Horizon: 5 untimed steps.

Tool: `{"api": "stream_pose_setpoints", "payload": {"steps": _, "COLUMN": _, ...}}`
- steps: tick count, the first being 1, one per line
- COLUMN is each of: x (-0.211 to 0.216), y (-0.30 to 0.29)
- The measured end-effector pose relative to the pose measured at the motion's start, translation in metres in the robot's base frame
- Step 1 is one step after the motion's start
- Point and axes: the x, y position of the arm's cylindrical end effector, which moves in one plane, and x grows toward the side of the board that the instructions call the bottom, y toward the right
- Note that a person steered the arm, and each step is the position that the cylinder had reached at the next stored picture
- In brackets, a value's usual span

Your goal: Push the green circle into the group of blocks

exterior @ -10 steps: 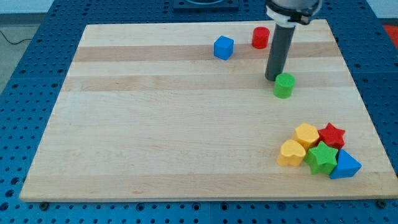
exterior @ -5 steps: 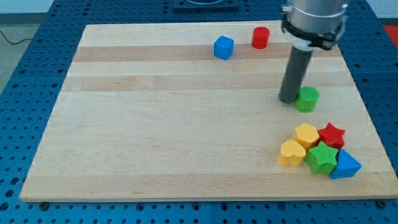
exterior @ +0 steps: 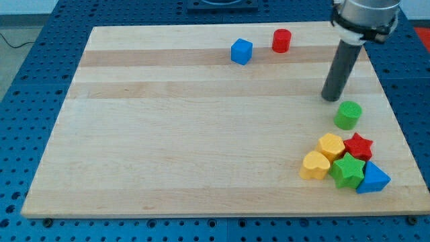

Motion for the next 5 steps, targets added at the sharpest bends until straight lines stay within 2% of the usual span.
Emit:
{"api": "stream_pose_setpoints", "payload": {"steps": 1, "x": 0.009, "y": 0.019}}
{"api": "stream_pose_setpoints", "payload": {"steps": 3, "x": 0.049, "y": -0.008}}
{"api": "stream_pose_setpoints", "payload": {"steps": 5, "x": 0.056, "y": -0.016}}
